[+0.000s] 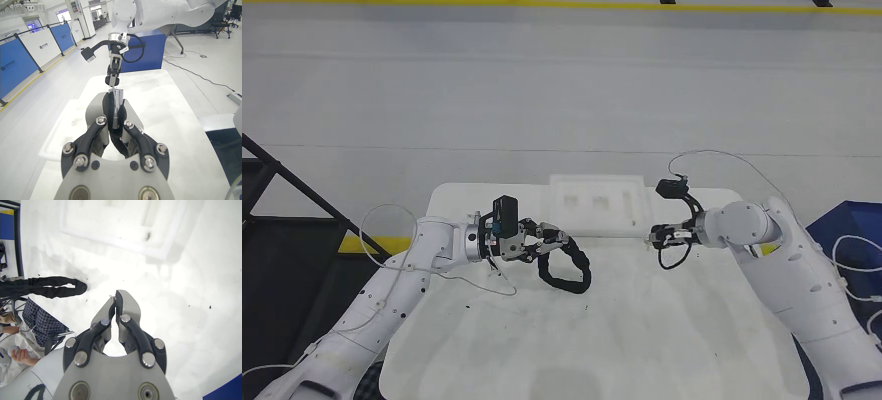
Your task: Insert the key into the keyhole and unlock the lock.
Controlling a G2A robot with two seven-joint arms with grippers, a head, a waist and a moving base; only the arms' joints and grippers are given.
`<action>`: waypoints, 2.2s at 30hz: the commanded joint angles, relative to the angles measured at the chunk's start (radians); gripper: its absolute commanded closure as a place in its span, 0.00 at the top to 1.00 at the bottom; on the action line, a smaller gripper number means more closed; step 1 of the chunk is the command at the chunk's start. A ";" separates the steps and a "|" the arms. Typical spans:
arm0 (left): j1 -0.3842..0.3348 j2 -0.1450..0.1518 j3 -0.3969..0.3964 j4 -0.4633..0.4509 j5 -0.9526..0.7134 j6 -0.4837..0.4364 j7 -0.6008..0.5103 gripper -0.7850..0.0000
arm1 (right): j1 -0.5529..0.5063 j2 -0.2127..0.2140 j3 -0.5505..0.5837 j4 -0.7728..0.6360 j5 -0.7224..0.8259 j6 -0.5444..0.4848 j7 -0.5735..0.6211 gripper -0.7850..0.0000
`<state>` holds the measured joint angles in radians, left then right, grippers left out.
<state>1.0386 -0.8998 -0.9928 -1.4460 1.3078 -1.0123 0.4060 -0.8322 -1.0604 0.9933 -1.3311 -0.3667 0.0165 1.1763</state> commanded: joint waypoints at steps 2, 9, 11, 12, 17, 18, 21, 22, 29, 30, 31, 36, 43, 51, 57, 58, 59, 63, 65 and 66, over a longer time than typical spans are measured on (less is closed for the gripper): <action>0.000 0.000 0.000 0.000 0.000 0.000 0.000 0.00 | 0.041 -0.015 -0.019 0.055 0.045 -0.016 -0.030 0.00; 0.000 0.000 0.000 0.000 0.000 0.000 0.000 0.00 | 0.166 -0.056 -0.084 0.217 0.100 -0.068 -0.061 0.00; 0.000 0.000 0.000 0.000 0.000 0.000 0.000 0.00 | 0.200 -0.069 -0.106 0.269 0.111 -0.093 -0.063 0.00; 0.000 0.000 0.000 0.000 0.000 0.000 0.000 0.00 | 0.216 -0.076 -0.117 0.293 0.114 -0.106 -0.064 0.00; 0.000 0.000 0.000 0.000 0.000 0.000 0.000 0.00 | 0.288 -0.109 -0.165 0.417 0.145 -0.167 -0.056 0.00; 0.000 0.000 0.000 0.000 0.000 0.000 0.000 0.00 | 0.301 -0.116 -0.174 0.442 0.154 -0.179 -0.051 0.00; 0.000 0.000 0.000 0.000 0.000 0.000 0.000 0.00 | 0.336 -0.135 -0.199 0.512 0.169 -0.216 -0.043 0.00; 0.000 0.000 0.000 0.000 0.000 0.000 0.000 0.00 | 0.346 -0.142 -0.206 0.536 0.175 -0.228 -0.043 0.00; 0.000 0.000 0.000 0.000 0.000 0.000 0.000 0.00 | 0.390 -0.188 -0.251 0.683 0.222 -0.293 -0.043 0.00; 0.000 0.000 0.000 0.000 0.000 0.000 0.000 0.00 | 0.394 -0.195 -0.258 0.707 0.224 -0.299 -0.045 0.00; 0.000 0.000 0.000 0.000 0.000 0.000 0.000 0.00 | 0.400 -0.202 -0.266 0.727 0.223 -0.306 -0.047 0.00; 0.000 0.000 0.000 0.000 0.000 0.000 0.000 0.00 | 0.422 -0.235 -0.292 0.825 0.233 -0.336 -0.057 0.00; 0.000 0.000 0.000 0.000 0.000 0.000 0.000 0.00 | 0.457 -0.270 -0.306 0.921 0.247 -0.372 -0.071 0.00; 0.000 0.000 0.000 0.000 0.000 0.000 0.000 0.00 | 0.468 -0.282 -0.304 0.953 0.259 -0.377 -0.092 0.00; 0.000 0.000 0.000 0.000 0.000 0.000 0.000 0.00 | 0.468 -0.282 -0.304 0.953 0.259 -0.377 -0.092 0.00; 0.000 0.000 0.000 0.000 0.000 0.000 0.000 0.00 | 0.468 -0.282 -0.304 0.953 0.259 -0.377 -0.092 0.00; 0.000 0.000 0.000 0.000 0.000 0.000 0.000 0.00 | 0.468 -0.282 -0.304 0.953 0.259 -0.377 -0.092 0.00; 0.000 0.000 0.000 0.000 0.000 0.000 0.000 0.00 | 0.468 -0.282 -0.304 0.953 0.259 -0.377 -0.092 0.00; 0.000 0.000 0.000 0.000 0.000 0.000 0.000 0.00 | 0.468 -0.282 -0.304 0.953 0.259 -0.377 -0.092 0.00; 0.000 0.000 0.000 0.000 0.000 0.000 0.000 0.00 | 0.468 -0.282 -0.304 0.953 0.259 -0.377 -0.092 0.00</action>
<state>1.0386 -0.8998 -0.9928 -1.4460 1.3078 -1.0123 0.4060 -0.3639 -1.3426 0.6896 -0.3786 -0.1077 -0.3604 1.0845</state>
